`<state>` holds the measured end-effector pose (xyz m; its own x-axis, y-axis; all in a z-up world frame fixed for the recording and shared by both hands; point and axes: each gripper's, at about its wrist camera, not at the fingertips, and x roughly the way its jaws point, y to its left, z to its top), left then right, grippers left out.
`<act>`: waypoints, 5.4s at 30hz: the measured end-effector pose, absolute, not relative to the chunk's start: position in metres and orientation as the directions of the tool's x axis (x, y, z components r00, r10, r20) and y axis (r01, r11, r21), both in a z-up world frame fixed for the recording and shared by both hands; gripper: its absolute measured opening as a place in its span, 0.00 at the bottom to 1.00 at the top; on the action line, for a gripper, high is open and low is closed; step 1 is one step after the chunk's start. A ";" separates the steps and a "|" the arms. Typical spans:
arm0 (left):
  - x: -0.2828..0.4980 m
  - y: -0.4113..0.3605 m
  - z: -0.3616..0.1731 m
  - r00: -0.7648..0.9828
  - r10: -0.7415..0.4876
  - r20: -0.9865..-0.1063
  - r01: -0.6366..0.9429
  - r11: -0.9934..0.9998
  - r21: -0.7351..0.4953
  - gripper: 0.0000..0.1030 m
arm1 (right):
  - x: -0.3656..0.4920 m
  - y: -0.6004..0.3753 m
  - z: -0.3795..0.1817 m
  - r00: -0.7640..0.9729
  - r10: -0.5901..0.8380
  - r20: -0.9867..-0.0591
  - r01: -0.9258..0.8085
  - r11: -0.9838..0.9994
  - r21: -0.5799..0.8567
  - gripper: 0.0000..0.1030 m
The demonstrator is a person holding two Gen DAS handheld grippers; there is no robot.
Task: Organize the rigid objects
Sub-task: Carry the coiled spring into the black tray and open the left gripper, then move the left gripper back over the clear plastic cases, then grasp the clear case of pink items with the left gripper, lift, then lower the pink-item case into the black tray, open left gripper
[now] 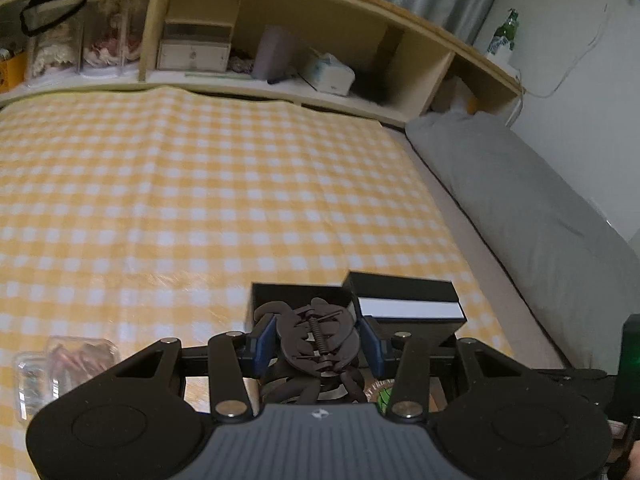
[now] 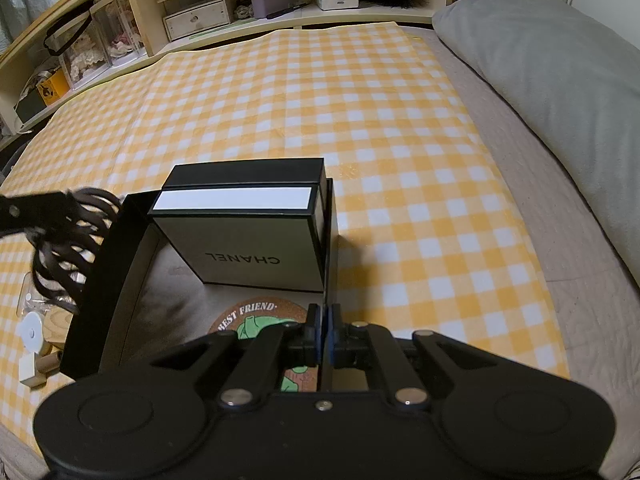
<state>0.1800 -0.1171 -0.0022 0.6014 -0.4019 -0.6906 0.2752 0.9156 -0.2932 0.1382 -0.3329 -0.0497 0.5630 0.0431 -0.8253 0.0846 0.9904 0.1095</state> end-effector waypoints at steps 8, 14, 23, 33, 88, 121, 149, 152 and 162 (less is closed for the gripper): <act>0.191 -0.137 -0.025 0.604 -0.378 -0.702 0.286 0.925 -0.252 0.45 | 0.138 -0.333 -0.050 0.563 0.044 -0.826 0.084 0.990 0.110 0.04; 0.197 -0.137 -0.034 0.615 -0.372 -0.696 0.295 0.926 -0.235 0.45 | 0.138 -0.333 -0.050 0.563 0.044 -0.825 0.085 0.990 0.110 0.04; 0.201 -0.127 -0.048 0.614 -0.378 -0.693 0.300 0.924 -0.239 0.55 | 0.138 -0.333 -0.050 0.563 0.046 -0.825 0.084 0.990 0.112 0.04; 0.194 -0.130 -0.035 0.615 -0.402 -0.678 0.339 0.911 -0.233 0.66 | 0.137 -0.331 -0.051 0.564 0.045 -0.825 0.082 0.991 0.110 0.04; 0.166 0.049 -0.043 0.626 -0.188 -0.757 0.075 0.980 -0.182 0.94 | 0.138 -0.330 -0.055 0.559 0.019 -0.829 0.094 0.992 0.086 0.04; 0.211 0.025 -0.079 0.672 -0.172 -0.720 0.038 0.979 -0.199 0.19 | 0.138 -0.326 -0.056 0.547 0.007 -0.837 0.065 0.997 0.050 0.04; 0.244 -0.039 -0.127 0.648 -0.048 -0.760 0.048 0.999 -0.023 0.90 | 0.138 -0.326 -0.056 0.547 0.007 -0.837 0.065 0.997 0.051 0.04; 0.243 -0.041 -0.128 0.650 -0.035 -0.759 0.062 0.998 0.007 0.83 | 0.138 -0.326 -0.056 0.547 0.008 -0.837 0.064 0.997 0.052 0.04; 0.236 -0.026 -0.100 0.656 -0.109 -0.746 0.016 0.991 -0.131 0.73 | 0.138 -0.326 -0.057 0.547 0.009 -0.837 0.066 0.996 0.054 0.04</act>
<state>0.2357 -0.0260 -0.0997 0.6565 -0.1091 -0.7464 0.0163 0.9913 -0.1305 0.1377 -0.3264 -0.0566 0.5474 0.0089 -0.8368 0.0657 0.9964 0.0536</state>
